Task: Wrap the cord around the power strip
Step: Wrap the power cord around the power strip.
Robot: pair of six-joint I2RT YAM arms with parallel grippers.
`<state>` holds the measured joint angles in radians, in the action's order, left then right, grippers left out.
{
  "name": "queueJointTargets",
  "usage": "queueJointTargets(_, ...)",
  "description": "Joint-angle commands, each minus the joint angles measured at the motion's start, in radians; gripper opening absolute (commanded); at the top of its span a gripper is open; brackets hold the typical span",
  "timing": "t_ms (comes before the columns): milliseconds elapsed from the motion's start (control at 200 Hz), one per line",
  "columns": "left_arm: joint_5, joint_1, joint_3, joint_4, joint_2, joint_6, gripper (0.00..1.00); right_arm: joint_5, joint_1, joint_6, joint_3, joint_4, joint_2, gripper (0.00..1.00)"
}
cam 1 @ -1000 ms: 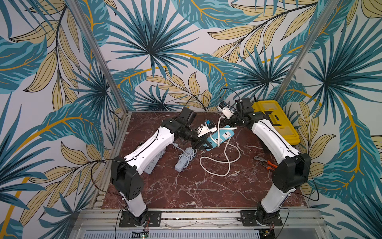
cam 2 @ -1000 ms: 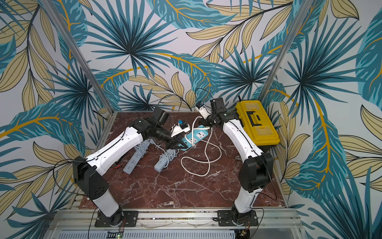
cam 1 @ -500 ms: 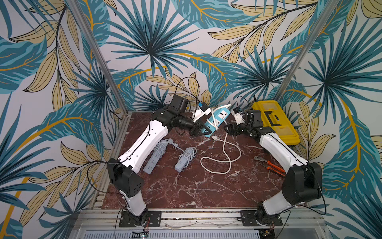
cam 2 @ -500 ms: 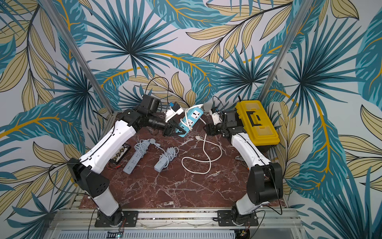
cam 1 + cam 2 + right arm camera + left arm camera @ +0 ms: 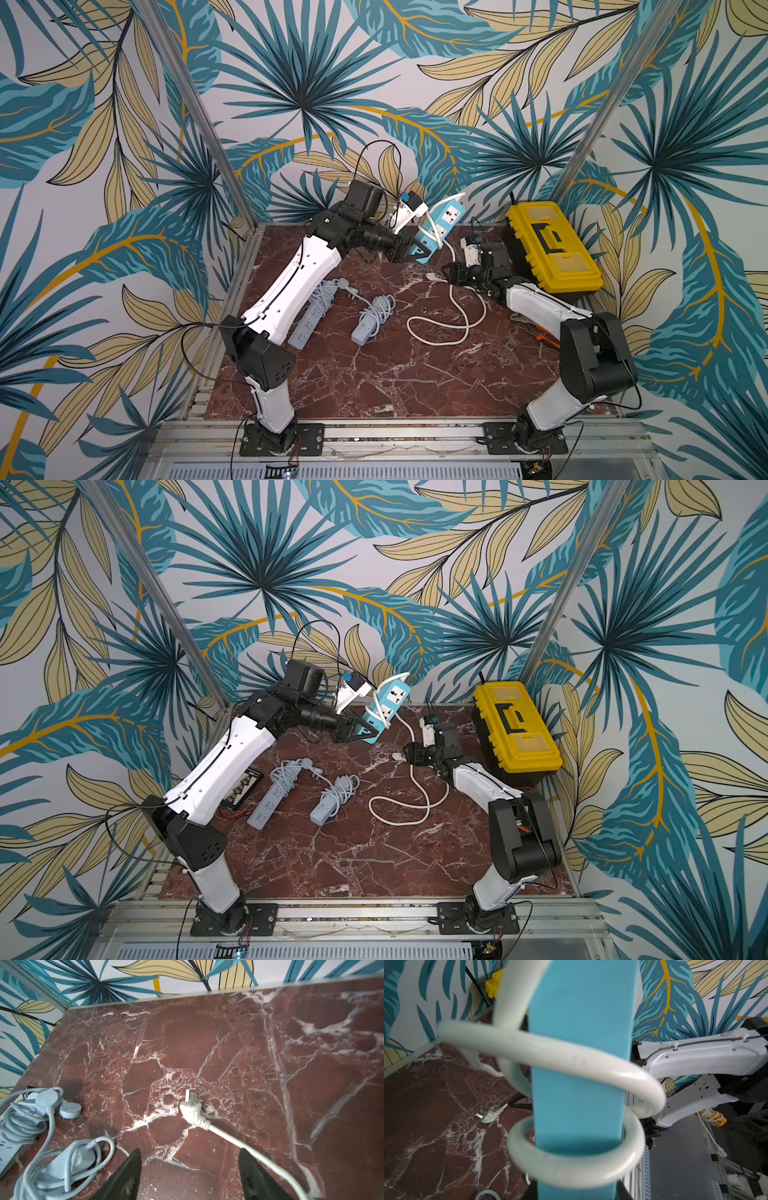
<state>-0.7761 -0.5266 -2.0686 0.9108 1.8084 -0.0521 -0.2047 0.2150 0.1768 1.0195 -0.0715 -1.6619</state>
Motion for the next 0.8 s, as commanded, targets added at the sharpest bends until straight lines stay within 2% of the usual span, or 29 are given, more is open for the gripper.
queueJointTargets(0, 0.041, 0.012, -0.102, -0.053, 0.022, 0.046, 0.0, 0.092, 0.05, 0.038, 0.013, -0.057, -0.054, 0.57)
queueJointTargets(85, 0.089, 0.026, -0.145, -0.053, 0.037, 0.062, 0.0, 0.116, 0.053, 0.027, 0.013, -0.055, -0.065, 0.29)
queueJointTargets(150, 0.13, 0.058, -0.158, -0.053, 0.042, 0.086, 0.0, 0.163, 0.053, -0.019, 0.01, -0.02, -0.028, 0.13)
queueJointTargets(270, 0.258, 0.141, -0.128, -0.053, 0.05, 0.112, 0.0, 0.233, 0.061, -0.167, 0.001, 0.095, 0.101, 0.0)
queueJointTargets(461, 0.408, 0.223, -0.123, -0.052, 0.102, 0.093, 0.0, 0.365, 0.161, -0.512, 0.005, 0.407, 0.273, 0.0)
queueJointTargets(556, 0.488, 0.218, -0.097, -0.05, 0.117, 0.035, 0.0, 0.417, 0.198, -0.613, 0.014, 0.498, 0.35, 0.0)
queueJointTargets(661, 0.555, 0.201, -0.043, -0.044, 0.123, -0.039, 0.0, 0.395, 0.233, -0.683, 0.095, 0.601, 0.415, 0.0)
queueJointTargets(796, 0.63, 0.145, -0.03, 0.027, 0.159, -0.169, 0.0, 0.445, 0.313, -0.823, 0.229, 0.709, 0.401, 0.0)
